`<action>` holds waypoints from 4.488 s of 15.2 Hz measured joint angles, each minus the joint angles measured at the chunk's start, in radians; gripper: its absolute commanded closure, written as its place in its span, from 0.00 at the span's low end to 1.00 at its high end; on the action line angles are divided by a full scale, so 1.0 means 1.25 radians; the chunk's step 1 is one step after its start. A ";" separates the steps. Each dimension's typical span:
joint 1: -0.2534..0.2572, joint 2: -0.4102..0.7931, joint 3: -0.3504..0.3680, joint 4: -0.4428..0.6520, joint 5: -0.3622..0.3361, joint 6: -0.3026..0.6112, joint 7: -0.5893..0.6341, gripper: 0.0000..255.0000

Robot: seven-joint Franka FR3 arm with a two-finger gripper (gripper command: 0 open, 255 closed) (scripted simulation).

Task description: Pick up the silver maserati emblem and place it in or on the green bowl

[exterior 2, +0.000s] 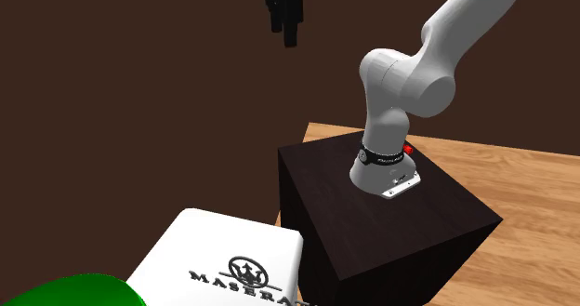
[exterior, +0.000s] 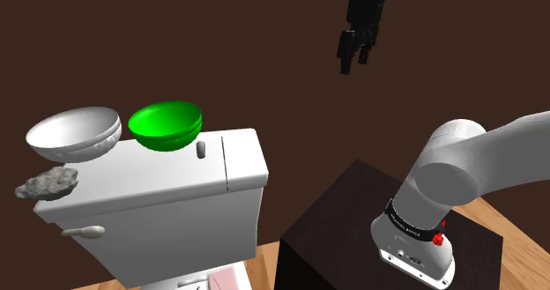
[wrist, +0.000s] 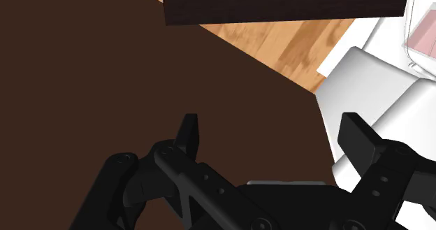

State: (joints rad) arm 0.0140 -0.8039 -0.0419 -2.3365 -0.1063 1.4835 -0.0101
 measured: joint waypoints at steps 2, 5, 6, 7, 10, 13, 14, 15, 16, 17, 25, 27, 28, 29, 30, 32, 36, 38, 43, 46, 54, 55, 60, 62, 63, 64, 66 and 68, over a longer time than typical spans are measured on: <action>0.001 -0.001 0.010 -0.007 0.008 0.006 0.015 0.00; 0.006 -0.007 0.057 -0.035 0.047 0.032 0.090 0.00; 0.007 -0.007 0.071 -0.046 0.059 0.046 0.115 0.00; 0.010 0.000 0.093 -0.048 0.076 0.057 0.147 0.00; 0.015 0.017 0.147 -0.075 0.117 0.109 0.233 0.00; 0.020 0.044 0.203 -0.082 0.156 0.153 0.319 0.00; 0.023 0.048 0.224 -0.093 0.170 0.172 0.349 0.00; 0.024 0.062 0.245 -0.094 0.182 0.192 0.379 0.00; 0.024 0.079 0.266 -0.084 0.193 0.203 0.411 0.00; 0.023 0.097 0.285 -0.077 0.201 0.218 0.439 0.00; -0.007 0.278 0.450 -0.006 0.223 0.364 0.681 0.00; -0.022 0.338 0.491 0.033 0.207 0.391 0.748 0.00; -0.027 0.359 0.508 0.042 0.199 0.405 0.778 0.00; -0.035 0.389 0.528 0.059 0.186 0.419 0.813 0.00; -0.045 0.427 0.549 0.080 0.167 0.436 0.851 0.00; -0.057 0.488 0.581 0.116 0.130 0.457 0.918 0.00; -0.062 0.530 0.598 0.110 0.102 0.498 0.958 0.00; -0.064 0.544 0.602 0.099 0.091 0.521 0.966 0.00; -0.065 0.561 0.606 0.086 0.079 0.548 0.977 0.00; -0.065 0.562 0.606 0.085 0.078 0.549 0.977 0.00; -0.065 0.562 0.606 0.085 0.078 0.549 0.977 1.00; -0.065 0.562 0.606 0.085 0.078 0.549 0.977 1.00; -0.064 0.549 0.603 0.097 0.088 0.527 0.969 1.00; -0.064 0.539 0.600 0.111 0.096 0.505 0.962 1.00; -0.063 0.531 0.597 0.115 0.101 0.496 0.957 1.00; -0.063 0.530 0.597 0.124 0.102 0.486 0.956 1.00; -0.063 0.520 0.593 0.138 0.108 0.464 0.949 1.00; -0.063 0.513 0.590 0.154 0.113 0.443 0.945 1.00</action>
State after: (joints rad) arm -0.0650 -0.1627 0.6958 -2.1443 0.0343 2.0373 1.1708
